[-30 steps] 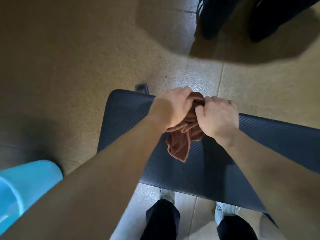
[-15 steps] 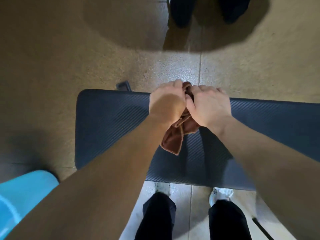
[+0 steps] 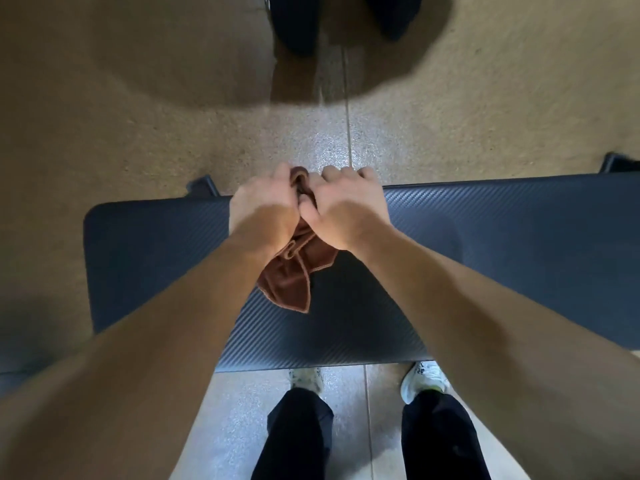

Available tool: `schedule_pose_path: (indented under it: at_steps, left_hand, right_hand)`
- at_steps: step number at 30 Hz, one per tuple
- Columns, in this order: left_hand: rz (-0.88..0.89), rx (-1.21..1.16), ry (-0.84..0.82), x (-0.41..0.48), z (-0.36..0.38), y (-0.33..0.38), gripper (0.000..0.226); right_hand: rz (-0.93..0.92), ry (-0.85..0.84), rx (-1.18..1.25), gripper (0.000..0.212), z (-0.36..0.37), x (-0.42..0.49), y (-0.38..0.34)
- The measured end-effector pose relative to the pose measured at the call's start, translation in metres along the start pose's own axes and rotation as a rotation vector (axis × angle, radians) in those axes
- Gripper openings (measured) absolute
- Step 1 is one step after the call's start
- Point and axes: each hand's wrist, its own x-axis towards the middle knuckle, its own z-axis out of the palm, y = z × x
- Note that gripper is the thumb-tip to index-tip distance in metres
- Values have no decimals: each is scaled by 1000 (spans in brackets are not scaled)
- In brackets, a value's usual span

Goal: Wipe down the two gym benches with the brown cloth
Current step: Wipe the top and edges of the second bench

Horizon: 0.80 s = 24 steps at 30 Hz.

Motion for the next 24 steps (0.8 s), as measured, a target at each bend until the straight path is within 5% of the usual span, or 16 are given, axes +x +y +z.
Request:
schedule_pose_path:
  at_steps: [6,11,16,24]
  left_hand:
    - [153,-93,-53,8,29,113,18]
    - [321,-32,-101,8,15,76,27]
    - [208,14,-40,-4,7,58,23]
    - [163,-31,-53,4,48,200,18]
  right_hand:
    - [151,-33,-70,51,-10,-45,111]
    - [206,-18,-60,44,-8,-38,86]
    - [108,-14,25,42,-8,-28,53]
    - [157,2,-62,49,-13,-70,193]
